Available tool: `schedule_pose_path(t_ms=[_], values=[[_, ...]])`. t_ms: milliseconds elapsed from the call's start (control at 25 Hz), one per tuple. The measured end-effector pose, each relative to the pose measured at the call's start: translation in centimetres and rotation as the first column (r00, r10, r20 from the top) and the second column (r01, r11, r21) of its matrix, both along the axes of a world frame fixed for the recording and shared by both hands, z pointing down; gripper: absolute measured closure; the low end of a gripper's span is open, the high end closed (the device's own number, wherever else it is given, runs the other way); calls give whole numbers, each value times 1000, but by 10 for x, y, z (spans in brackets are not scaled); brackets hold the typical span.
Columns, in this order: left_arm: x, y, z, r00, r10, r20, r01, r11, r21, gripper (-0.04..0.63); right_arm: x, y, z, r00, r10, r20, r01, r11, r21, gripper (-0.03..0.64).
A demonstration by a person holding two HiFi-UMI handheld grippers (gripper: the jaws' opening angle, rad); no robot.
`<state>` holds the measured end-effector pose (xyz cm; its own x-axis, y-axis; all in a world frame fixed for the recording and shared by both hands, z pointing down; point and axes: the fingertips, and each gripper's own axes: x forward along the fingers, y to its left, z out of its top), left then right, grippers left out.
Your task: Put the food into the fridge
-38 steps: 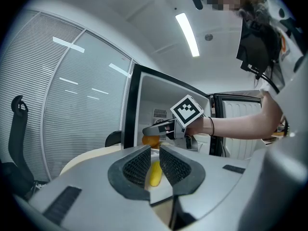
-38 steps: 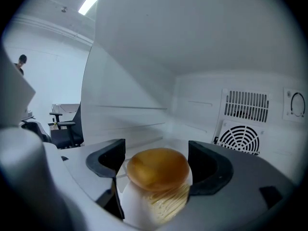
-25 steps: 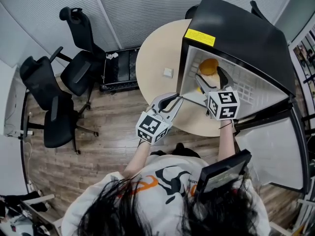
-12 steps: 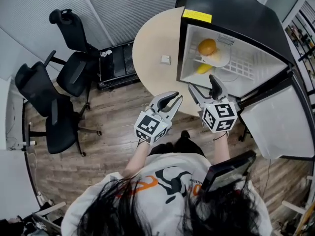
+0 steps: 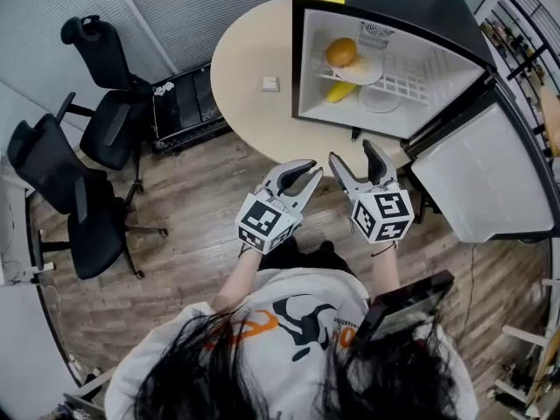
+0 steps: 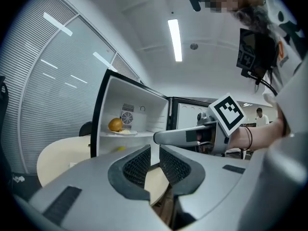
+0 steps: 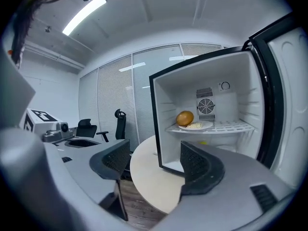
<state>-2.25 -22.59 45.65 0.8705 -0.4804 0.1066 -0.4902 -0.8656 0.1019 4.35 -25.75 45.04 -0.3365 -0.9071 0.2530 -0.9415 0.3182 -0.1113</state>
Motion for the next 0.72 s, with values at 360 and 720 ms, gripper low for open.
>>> schedule_pose_path(t_ms=[360,720], values=[[21,20,-19,1000,-14,3,13,999,36,546,25,35,-16,999,17,32,-18,999,43,448],[64,87,-21,997,-73,13,73,997,19,546,71,111,-14,999,-11,53,9,999,34,461]])
